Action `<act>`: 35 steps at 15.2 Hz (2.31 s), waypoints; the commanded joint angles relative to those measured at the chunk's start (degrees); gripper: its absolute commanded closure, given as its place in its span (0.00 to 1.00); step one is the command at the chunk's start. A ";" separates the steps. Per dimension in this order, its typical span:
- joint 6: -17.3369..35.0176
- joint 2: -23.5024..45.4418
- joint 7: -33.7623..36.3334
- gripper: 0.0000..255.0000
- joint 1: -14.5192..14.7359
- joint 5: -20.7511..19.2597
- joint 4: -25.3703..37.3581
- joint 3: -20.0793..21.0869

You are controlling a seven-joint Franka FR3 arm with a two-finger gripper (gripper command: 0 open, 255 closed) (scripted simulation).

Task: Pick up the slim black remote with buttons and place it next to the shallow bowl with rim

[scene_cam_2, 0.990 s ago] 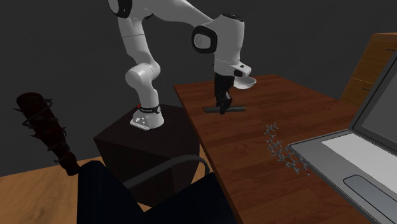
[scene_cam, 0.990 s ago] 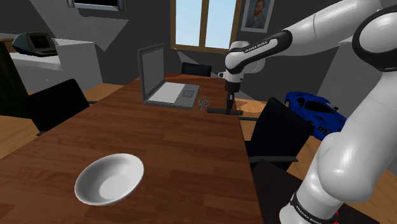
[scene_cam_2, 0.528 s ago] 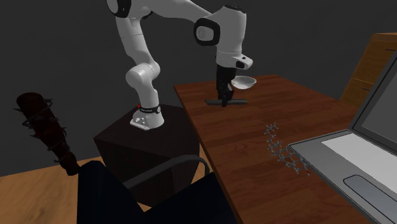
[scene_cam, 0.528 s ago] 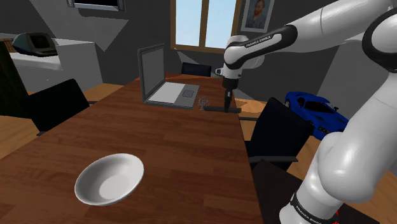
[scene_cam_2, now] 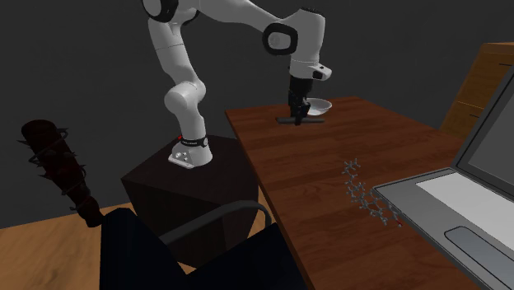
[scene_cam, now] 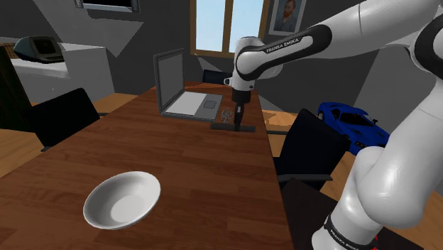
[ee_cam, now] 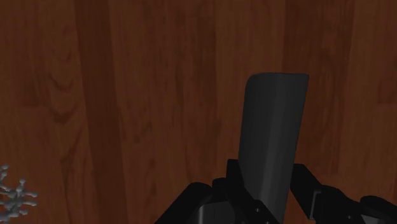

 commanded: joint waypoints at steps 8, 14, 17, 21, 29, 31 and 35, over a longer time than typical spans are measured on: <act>0.99 2.96 12.20 1.00 5.89 2.48 2.61 7.50; 1.09 7.44 19.78 1.00 9.62 3.50 7.53 11.84; 0.90 10.30 23.50 1.00 11.42 3.67 10.88 13.80; 0.33 14.55 28.18 1.00 13.76 3.50 16.05 16.02; 6.14 16.55 27.77 1.00 13.83 3.63 12.24 16.06; 7.58 17.17 27.67 1.00 13.84 3.66 11.41 16.07; 10.43 18.52 27.47 1.00 13.87 3.73 9.91 16.09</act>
